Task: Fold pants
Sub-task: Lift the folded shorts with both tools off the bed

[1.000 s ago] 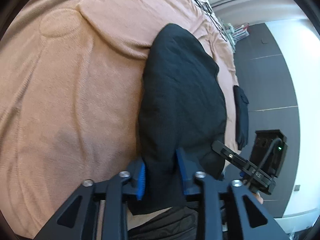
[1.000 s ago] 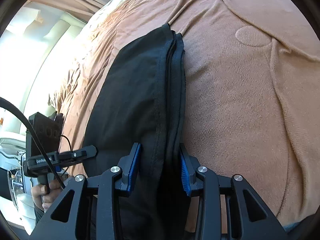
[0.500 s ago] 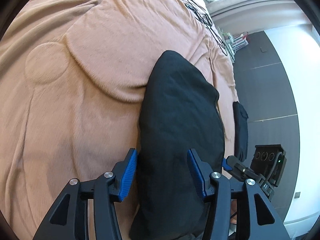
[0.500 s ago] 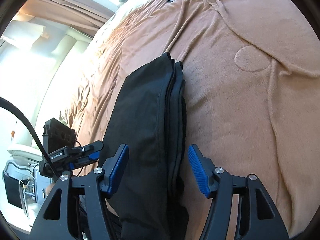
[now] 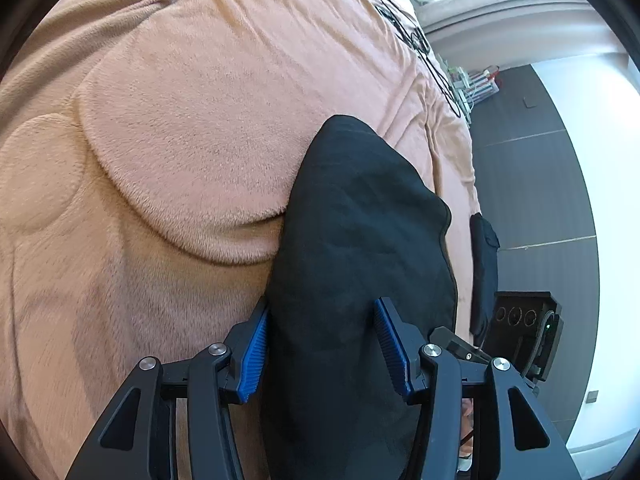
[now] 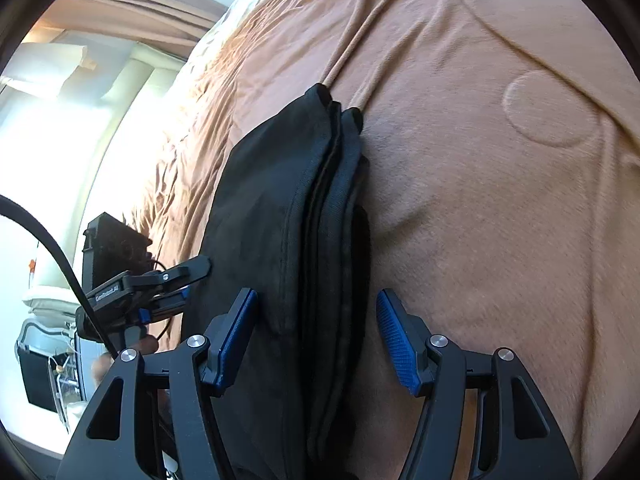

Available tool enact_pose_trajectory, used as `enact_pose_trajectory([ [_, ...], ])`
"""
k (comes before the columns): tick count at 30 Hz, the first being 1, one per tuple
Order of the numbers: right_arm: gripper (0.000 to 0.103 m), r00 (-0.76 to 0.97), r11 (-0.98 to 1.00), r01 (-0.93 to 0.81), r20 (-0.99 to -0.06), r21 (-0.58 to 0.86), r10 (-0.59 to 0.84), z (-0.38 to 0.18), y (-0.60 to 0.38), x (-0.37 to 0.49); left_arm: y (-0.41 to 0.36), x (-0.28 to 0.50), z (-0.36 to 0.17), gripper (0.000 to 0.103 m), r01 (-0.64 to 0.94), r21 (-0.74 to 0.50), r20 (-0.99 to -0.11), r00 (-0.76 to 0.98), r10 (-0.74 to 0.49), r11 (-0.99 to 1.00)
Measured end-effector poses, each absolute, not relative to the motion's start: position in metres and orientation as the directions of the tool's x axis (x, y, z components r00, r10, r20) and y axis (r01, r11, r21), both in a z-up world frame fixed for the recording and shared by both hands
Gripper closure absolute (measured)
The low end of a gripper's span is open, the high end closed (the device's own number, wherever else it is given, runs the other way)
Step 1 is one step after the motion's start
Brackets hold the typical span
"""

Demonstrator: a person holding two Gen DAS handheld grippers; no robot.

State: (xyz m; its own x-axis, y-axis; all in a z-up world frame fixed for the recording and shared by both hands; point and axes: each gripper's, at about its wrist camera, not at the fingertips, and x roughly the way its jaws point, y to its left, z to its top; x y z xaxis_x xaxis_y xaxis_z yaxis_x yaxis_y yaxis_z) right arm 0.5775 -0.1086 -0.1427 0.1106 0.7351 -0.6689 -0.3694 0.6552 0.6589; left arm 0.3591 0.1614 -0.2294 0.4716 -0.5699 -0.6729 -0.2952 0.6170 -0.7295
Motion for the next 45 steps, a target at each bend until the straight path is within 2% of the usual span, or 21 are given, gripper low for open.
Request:
enact_pose_trajectory([
  [13, 0.043, 0.091, 0.633, -0.395, -0.657, 0.666, 0.748, -0.152, -0.101, 0.595, 0.165, 0.366, -0.234, 0.050, -0.293, -0.738, -0.660, 0.497, -0.563, 0.607],
  [16, 0.055, 0.108, 0.653, -0.413, -0.678, 0.635, 0.727, -0.149, -0.099, 0.592, 0.166, 0.363, -0.233, 0.053, -0.295, -0.731, -0.666, 0.503, -0.551, 0.616],
  [18, 0.071, 0.115, 0.659, -0.424, -0.685, 0.621, 0.720, -0.145, -0.098, 0.590, 0.166, 0.361, -0.232, 0.058, -0.296, -0.729, -0.667, 0.508, -0.545, 0.617],
  [20, 0.077, 0.127, 0.661, -0.443, -0.687, 0.606, 0.715, -0.137, -0.094, 0.587, 0.167, 0.359, -0.231, 0.067, -0.281, -0.742, -0.651, 0.519, -0.555, 0.608],
  [22, 0.080, 0.145, 0.664, -0.466, -0.689, 0.585, 0.710, -0.130, -0.091, 0.582, 0.166, 0.357, -0.229, 0.078, -0.267, -0.749, -0.641, 0.524, -0.561, 0.607],
  [23, 0.081, 0.157, 0.667, -0.478, -0.692, 0.571, 0.705, -0.126, -0.088, 0.578, 0.167, 0.357, -0.228, 0.081, -0.263, -0.749, -0.639, 0.527, -0.560, 0.608],
  [25, 0.082, 0.175, 0.673, -0.488, -0.692, 0.557, 0.700, -0.121, -0.085, 0.573, 0.168, 0.353, -0.222, 0.088, -0.247, -0.759, -0.625, 0.538, -0.566, 0.603],
  [38, 0.083, 0.270, 0.678, -0.515, -0.652, 0.524, 0.708, -0.094, -0.090, 0.527, 0.166, 0.331, -0.175, 0.088, -0.180, -0.742, -0.597, 0.615, -0.515, 0.645],
  [45, 0.084, 0.310, 0.670, -0.544, -0.621, 0.505, 0.719, -0.077, -0.100, 0.502, 0.162, 0.316, -0.153, 0.096, -0.136, -0.750, -0.563, 0.644, -0.518, 0.647],
])
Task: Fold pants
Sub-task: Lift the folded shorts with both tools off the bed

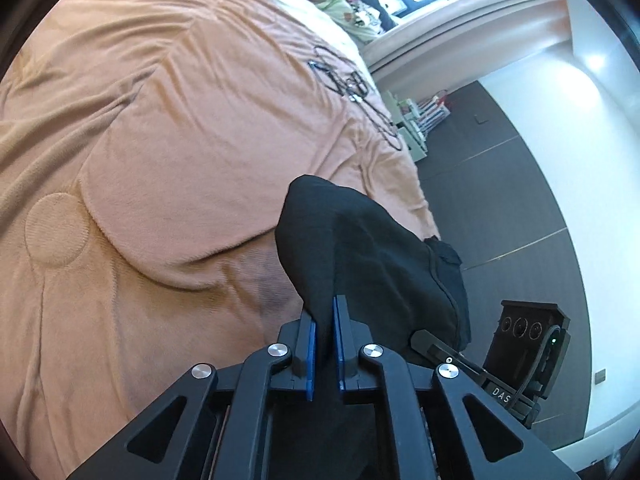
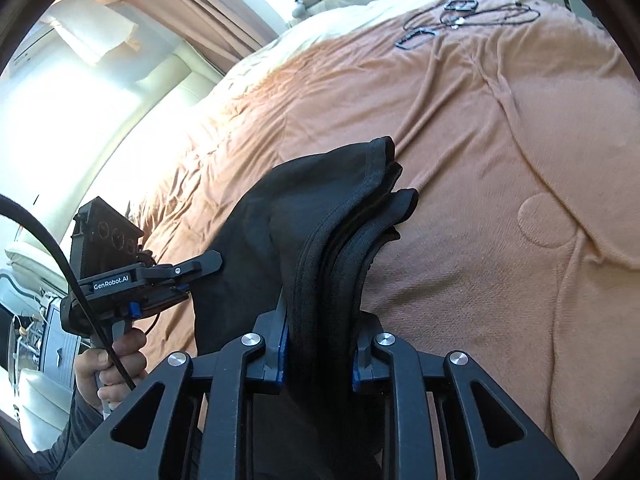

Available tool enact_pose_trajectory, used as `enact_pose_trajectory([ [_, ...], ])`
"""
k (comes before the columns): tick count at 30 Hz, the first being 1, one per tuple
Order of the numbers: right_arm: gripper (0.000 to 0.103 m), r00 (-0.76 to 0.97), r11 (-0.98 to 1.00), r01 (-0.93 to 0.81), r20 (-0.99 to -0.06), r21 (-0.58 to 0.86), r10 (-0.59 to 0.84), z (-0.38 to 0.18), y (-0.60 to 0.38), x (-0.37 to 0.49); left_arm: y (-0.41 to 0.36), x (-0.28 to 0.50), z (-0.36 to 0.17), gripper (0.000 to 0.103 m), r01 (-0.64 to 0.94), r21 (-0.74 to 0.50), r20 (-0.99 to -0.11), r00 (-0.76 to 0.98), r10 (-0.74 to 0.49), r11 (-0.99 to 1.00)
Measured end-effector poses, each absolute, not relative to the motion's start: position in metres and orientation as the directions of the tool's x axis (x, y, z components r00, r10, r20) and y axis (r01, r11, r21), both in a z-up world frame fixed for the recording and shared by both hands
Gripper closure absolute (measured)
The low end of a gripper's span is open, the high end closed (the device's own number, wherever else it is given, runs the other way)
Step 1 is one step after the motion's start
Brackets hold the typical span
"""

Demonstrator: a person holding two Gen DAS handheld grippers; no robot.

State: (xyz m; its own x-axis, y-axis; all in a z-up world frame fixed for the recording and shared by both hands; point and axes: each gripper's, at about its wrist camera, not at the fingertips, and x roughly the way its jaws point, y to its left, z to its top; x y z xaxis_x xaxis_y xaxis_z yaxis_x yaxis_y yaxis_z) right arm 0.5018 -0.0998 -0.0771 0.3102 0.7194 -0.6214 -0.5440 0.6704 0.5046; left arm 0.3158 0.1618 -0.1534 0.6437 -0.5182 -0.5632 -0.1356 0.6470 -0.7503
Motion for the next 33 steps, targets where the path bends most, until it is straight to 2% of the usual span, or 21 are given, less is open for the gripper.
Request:
enact_pose_trajectory([
  [17, 0.084, 0.453, 0.688, -0.582, -0.531, 0.433, 0.716, -0.016, -0.185, 0.450, 0.105, 0.313, -0.090, 0.096, 0.023, -0.748, -0.476, 0.678, -0.560, 0.664],
  [33, 0.084, 0.611, 0.775, -0.567, -0.488, 0.280, 0.623, 0.050, -0.299, 0.411, -0.020, 0.362, -0.039, 0.096, 0.217, -0.726, -0.410, 0.626, -0.663, 0.653],
])
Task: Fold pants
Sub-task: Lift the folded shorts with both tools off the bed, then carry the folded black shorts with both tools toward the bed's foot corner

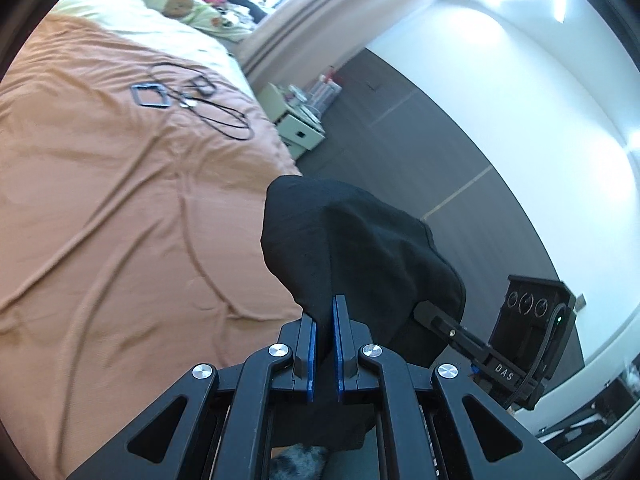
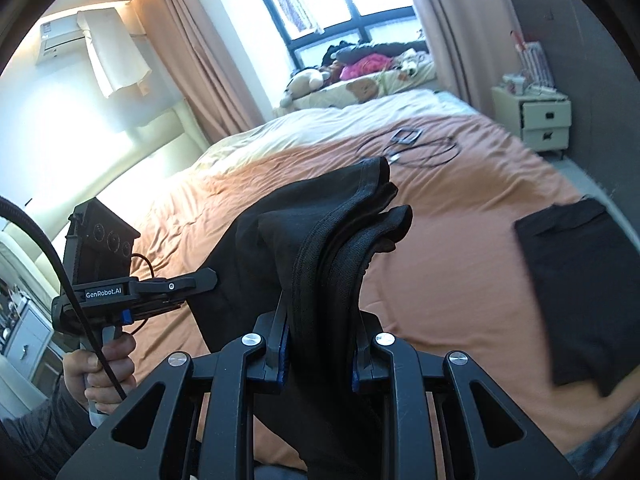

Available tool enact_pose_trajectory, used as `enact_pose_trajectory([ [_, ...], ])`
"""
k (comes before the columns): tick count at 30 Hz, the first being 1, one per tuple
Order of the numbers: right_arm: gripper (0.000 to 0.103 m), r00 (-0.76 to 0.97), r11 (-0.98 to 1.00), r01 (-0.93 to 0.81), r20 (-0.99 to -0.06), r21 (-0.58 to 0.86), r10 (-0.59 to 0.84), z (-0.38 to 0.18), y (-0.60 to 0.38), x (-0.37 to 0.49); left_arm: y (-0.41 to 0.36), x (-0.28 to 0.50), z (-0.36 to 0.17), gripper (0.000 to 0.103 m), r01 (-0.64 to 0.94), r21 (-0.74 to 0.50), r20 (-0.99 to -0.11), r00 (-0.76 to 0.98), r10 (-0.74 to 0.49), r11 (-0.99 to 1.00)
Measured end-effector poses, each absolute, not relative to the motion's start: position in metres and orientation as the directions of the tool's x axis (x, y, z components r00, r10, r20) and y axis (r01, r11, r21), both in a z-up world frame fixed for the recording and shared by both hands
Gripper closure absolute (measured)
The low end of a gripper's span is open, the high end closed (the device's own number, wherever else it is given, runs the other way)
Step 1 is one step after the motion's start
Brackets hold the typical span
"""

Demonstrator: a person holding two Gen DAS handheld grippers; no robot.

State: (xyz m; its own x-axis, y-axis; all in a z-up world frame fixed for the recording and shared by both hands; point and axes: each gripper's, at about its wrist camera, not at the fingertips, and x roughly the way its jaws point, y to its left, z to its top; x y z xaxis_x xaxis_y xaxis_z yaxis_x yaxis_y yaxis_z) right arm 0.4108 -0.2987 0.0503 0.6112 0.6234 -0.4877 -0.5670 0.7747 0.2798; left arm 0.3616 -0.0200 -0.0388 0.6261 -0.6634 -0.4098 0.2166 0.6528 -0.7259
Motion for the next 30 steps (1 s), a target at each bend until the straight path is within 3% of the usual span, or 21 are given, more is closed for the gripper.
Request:
enact_pose_trajectory([
  [11, 0.084, 0.680, 0.817, -0.538, -0.466, 0.209, 0.567, 0.076, -0.361, 0.390, -0.114, 0.399, -0.016, 0.096, 0.333, -0.699, -0.391, 0.562, -0.729, 0.632],
  [30, 0.084, 0.743, 0.869, -0.488, -0.486, 0.078, 0.461, 0.084, -0.406, 0.388, -0.229, 0.483, -0.047, 0.096, 0.388, -0.727, -0.382, 0.457, -0.803, 0.566],
])
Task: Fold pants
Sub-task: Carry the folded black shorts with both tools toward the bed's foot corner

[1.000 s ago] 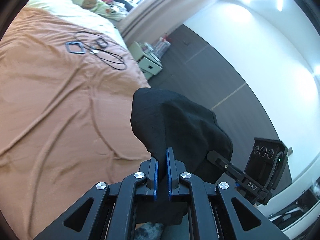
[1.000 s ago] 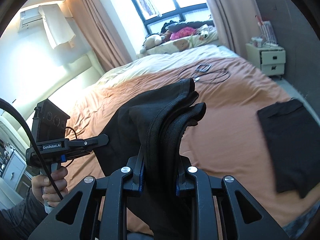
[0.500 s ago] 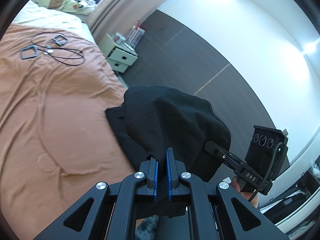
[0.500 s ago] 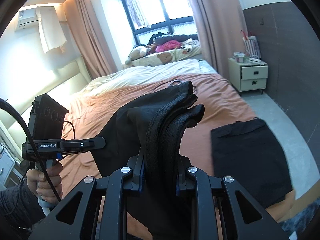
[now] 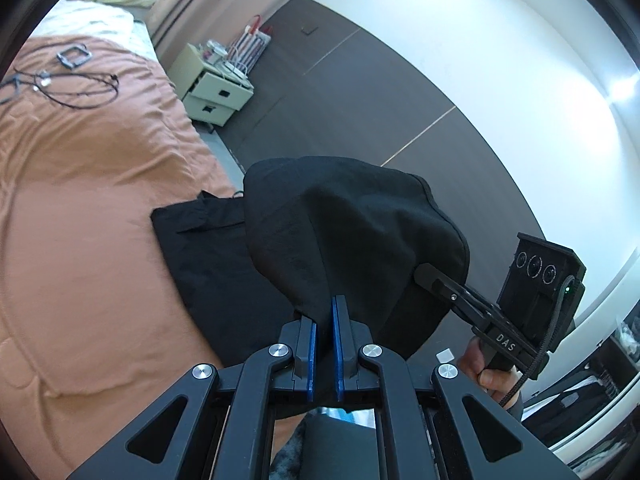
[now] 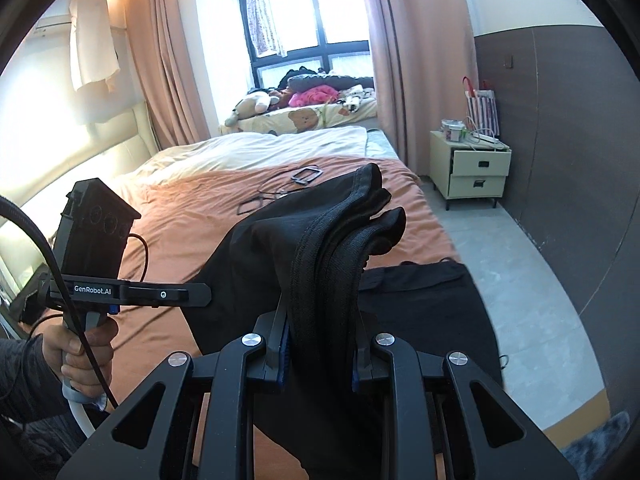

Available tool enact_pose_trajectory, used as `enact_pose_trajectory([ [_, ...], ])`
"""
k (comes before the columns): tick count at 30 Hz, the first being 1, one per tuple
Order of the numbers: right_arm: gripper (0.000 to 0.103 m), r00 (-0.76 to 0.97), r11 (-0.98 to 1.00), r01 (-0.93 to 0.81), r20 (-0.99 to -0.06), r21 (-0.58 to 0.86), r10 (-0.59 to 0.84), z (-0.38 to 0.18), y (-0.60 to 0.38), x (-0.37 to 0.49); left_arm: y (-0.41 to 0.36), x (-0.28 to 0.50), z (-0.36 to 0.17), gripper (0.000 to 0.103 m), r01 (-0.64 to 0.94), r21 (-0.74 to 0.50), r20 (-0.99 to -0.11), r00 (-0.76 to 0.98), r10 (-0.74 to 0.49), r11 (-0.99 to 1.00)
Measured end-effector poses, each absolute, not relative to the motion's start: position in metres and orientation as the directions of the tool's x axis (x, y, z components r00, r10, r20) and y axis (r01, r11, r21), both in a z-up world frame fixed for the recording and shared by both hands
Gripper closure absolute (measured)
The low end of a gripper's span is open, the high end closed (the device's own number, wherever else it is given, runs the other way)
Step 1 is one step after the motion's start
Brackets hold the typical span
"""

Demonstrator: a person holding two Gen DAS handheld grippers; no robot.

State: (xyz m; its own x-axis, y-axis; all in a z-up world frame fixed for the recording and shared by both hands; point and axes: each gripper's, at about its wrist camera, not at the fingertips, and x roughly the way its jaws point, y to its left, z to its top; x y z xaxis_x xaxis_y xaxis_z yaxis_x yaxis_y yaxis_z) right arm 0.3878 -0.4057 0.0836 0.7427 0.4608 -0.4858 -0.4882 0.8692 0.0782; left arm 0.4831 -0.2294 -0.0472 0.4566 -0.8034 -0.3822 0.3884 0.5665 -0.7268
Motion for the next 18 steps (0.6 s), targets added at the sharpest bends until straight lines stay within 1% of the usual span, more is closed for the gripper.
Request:
enact_pose_trajectory([
  [12, 0.084, 0.710, 0.871, -0.489, -0.559, 0.045, 0.427, 0.071, -0.402, 0.434, -0.259, 0.529, -0.100, 0.096, 0.338, -0.765, -0.402, 0.414, -0.817, 0.548],
  [17, 0.084, 0.722, 0.877, -0.481, -0.566, 0.001, 0.397, 0.069, -0.393, 0.456, -0.260, 0.554, -0.115, 0.096, 0.313, -0.778, -0.399, 0.424, -0.813, 0.545],
  [18, 0.081, 0.736, 0.889, -0.457, -0.574, -0.028, 0.360, 0.066, -0.391, 0.462, -0.261, 0.561, -0.120, 0.095, 0.298, -0.776, -0.411, 0.430, -0.804, 0.555],
])
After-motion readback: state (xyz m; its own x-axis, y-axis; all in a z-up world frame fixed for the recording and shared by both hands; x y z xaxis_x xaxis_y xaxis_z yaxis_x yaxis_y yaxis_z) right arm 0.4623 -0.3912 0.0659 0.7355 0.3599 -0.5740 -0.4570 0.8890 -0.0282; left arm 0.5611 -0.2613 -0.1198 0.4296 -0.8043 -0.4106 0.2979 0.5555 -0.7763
